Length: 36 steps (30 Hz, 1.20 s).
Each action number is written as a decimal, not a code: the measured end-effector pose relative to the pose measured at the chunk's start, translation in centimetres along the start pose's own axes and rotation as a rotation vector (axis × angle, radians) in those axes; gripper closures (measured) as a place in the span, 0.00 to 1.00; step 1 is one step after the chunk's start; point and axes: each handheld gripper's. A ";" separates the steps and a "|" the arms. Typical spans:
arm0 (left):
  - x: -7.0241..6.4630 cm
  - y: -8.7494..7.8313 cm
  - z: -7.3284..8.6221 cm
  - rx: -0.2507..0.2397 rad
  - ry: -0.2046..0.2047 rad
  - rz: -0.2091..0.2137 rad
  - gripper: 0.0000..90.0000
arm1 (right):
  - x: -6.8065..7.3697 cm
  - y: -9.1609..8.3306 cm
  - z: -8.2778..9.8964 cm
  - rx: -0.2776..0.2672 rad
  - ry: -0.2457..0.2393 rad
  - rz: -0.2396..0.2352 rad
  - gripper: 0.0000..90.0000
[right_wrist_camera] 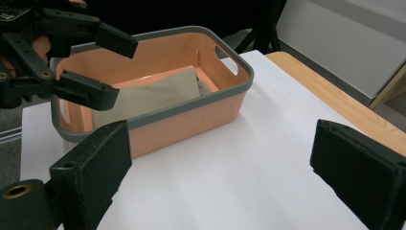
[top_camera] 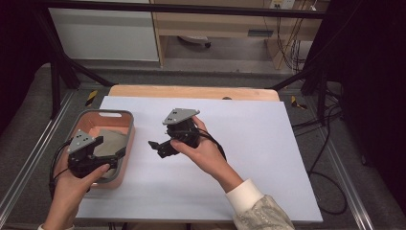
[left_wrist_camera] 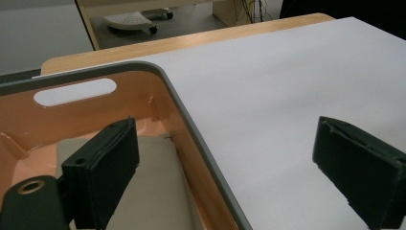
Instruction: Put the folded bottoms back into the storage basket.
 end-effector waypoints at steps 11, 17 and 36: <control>-1.8 0.5 1.1 -0.007 0.043 0.045 0.09 | -0.9 -0.4 0.2 0.008 0.031 0.036 0.08; -1.5 0.4 1.4 -0.020 0.023 0.031 0.09 | -1.5 -1.0 0.7 0.010 0.040 0.040 0.09; -1.7 0.9 2.6 -0.001 0.025 0.028 0.08 | -5.0 -5.0 3.1 -0.009 0.105 0.091 0.07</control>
Point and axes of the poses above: each handheld gripper's, and its own axes: y roughly forward along the jaws, z roughly out of its underside, x roughly to its left, and after that the axes turned 4 degrees about z, right-handed
